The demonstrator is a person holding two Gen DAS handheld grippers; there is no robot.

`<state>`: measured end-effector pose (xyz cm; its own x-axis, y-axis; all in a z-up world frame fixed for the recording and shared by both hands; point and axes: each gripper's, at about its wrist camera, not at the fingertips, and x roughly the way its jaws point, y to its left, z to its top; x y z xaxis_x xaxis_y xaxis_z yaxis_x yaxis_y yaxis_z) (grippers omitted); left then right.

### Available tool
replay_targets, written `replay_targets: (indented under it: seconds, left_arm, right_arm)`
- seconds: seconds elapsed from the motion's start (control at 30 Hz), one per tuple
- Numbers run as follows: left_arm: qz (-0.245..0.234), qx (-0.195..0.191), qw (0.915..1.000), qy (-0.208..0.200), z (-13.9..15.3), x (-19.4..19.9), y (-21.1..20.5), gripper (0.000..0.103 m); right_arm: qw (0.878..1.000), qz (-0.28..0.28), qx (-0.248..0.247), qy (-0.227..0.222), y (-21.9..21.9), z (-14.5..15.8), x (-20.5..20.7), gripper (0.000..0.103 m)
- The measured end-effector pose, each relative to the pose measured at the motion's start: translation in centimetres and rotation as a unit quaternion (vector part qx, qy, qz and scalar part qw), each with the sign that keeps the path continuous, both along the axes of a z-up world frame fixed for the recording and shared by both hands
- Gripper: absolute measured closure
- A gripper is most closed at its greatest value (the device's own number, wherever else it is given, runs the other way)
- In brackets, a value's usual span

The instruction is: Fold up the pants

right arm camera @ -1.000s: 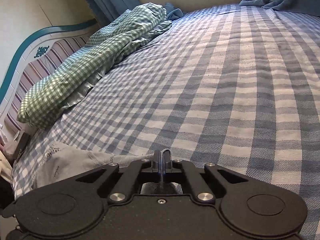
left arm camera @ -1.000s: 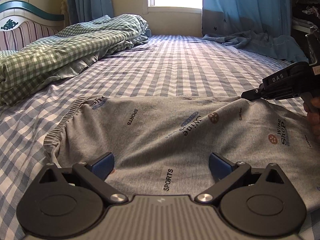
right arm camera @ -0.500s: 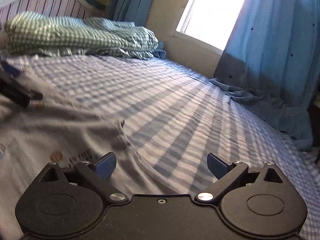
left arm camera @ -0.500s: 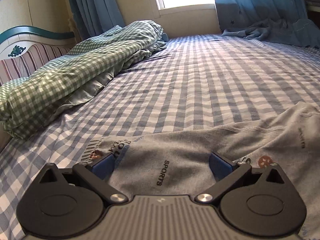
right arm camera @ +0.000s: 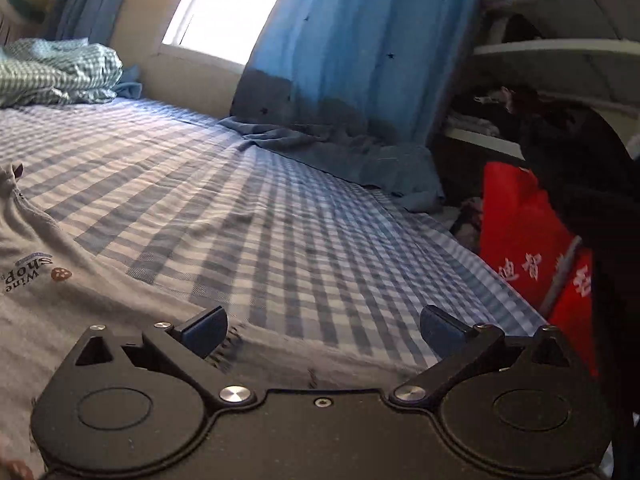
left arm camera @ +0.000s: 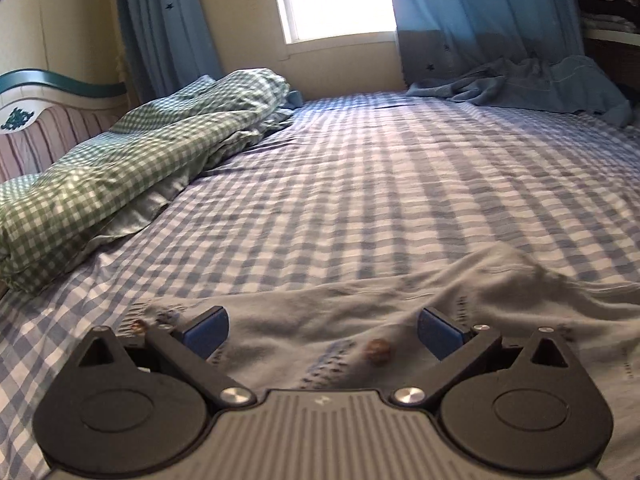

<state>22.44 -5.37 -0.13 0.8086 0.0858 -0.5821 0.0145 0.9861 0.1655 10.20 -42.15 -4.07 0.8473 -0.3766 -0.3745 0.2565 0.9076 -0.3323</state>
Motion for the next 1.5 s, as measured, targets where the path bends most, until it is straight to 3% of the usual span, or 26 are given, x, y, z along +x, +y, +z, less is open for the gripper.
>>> replay_targets:
  seconds: [0.17, 0.27, 0.4, 0.53, 0.63, 0.77, 0.83, 1.0, 1.2, 1.23, 1.3, 1.37, 1.43, 1.5]
  left_arm:
    - [-0.088, -0.060, 0.9942, 0.014, -0.3, -1.4, -7.4, 0.000]
    - [-0.153, -0.095, 0.9833, 0.028, -0.8, -2.2, -12.4, 0.000]
    - [-0.229, -0.098, 0.9675, 0.046, -1.4, -3.1, -19.8, 0.000]
    - [-0.307, -0.100, 0.9455, 0.041, -1.8, -4.4, -27.3, 0.000]
    - [-0.369, -0.101, 0.9231, 0.043, -2.3, -5.2, -32.7, 0.000]
    - [-0.429, -0.080, 0.8989, 0.037, -3.0, -5.9, -38.9, 0.000]
    - [-0.448, -0.062, 0.8913, 0.029, -3.6, -6.3, -41.0, 0.000]
    - [-0.459, -0.011, 0.8873, 0.041, -5.3, -6.1, -44.9, 0.000]
    - [-0.434, -0.056, 0.8950, 0.087, -5.5, -4.3, -45.2, 0.000]
    - [-0.427, -0.061, 0.8973, 0.095, -5.2, -4.2, -45.1, 0.000]
    - [-0.412, -0.067, 0.9022, 0.110, -4.5, -3.7, -44.9, 0.000]
    - [-0.407, -0.083, 0.9010, 0.126, -3.5, -3.3, -44.4, 0.000]
    - [-0.416, -0.114, 0.8896, 0.150, -2.5, -2.8, -43.8, 0.000]
    - [-0.431, -0.155, 0.8687, 0.189, -1.4, -2.1, -43.3, 0.000]
  right_arm:
    - [0.998, -0.063, -0.002, 0.011, -4.4, -2.1, -3.6, 0.001]
    - [0.993, -0.115, -0.001, -0.020, -7.4, -2.1, -5.9, 0.001]
    - [0.983, -0.177, 0.022, -0.047, -12.1, -1.7, -9.3, 0.001]
    - [0.979, -0.141, 0.128, -0.078, -15.4, -1.2, -13.0, 0.001]
    - [0.967, -0.088, 0.223, -0.090, -17.0, -1.3, -14.7, 0.001]
    - [0.951, -0.051, 0.288, -0.102, -18.1, -1.7, -15.2, 0.001]
    - [0.945, -0.043, 0.307, -0.102, -18.5, -1.9, -14.9, 0.007]
    - [0.917, -0.080, 0.371, -0.121, -19.2, -2.5, -14.1, 0.049]
    - [0.895, -0.108, 0.405, -0.153, -19.4, -3.0, -13.2, 0.050]
    - [0.894, -0.115, 0.404, -0.155, -19.2, -2.9, -13.0, 0.053]
    - [0.899, -0.130, 0.388, -0.154, -18.9, -2.7, -12.5, 0.079]
    - [0.909, -0.135, 0.362, -0.154, -18.2, -2.4, -12.2, 0.083]
    - [0.929, -0.131, 0.314, -0.145, -17.2, -1.9, -11.8, 0.083]
    - [0.953, -0.116, 0.247, -0.131, -15.6, -1.5, -11.4, 0.083]
